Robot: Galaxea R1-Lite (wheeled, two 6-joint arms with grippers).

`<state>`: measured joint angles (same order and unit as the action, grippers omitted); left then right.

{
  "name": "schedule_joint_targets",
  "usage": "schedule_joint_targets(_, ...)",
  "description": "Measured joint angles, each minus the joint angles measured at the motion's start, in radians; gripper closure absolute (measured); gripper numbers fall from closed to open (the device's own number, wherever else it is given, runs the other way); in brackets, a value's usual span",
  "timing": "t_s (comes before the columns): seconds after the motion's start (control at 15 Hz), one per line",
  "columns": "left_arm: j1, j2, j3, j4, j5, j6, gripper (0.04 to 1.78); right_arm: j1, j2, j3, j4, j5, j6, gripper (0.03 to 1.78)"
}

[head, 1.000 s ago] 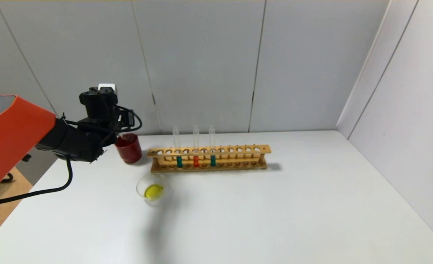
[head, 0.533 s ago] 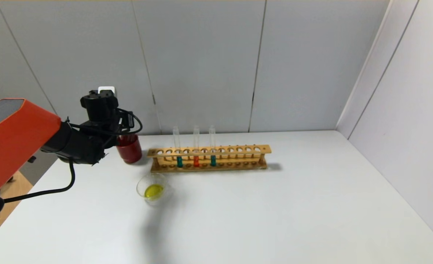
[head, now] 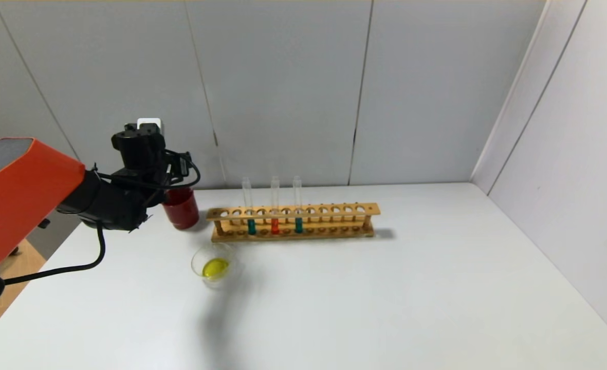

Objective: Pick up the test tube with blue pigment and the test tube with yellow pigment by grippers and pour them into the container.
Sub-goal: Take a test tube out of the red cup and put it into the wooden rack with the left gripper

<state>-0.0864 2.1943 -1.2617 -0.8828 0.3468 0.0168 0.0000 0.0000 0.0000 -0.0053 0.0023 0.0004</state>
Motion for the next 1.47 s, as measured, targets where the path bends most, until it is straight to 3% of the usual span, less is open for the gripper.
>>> schedule_joint_targets(0.27,-0.013,-0.091,0.002,0.056,-0.004,0.011,0.07,0.000,0.000,0.000,0.000,0.000,0.000,0.06)
schedule_joint_targets(0.6,-0.065,-0.319,0.033,0.309,-0.053,0.007,0.07,0.000,0.000,0.000,0.000,0.000,0.000,0.06)
schedule_joint_targets(1.0,-0.158,-0.577,0.258,0.542,-0.053,0.006,0.07,0.000,0.000,0.000,0.000,0.000,0.000,0.06)
schedule_joint_targets(1.47,-0.282,-0.680,0.477,0.543,-0.050,-0.096,0.07,0.000,0.000,0.000,0.000,0.000,0.000,0.06)
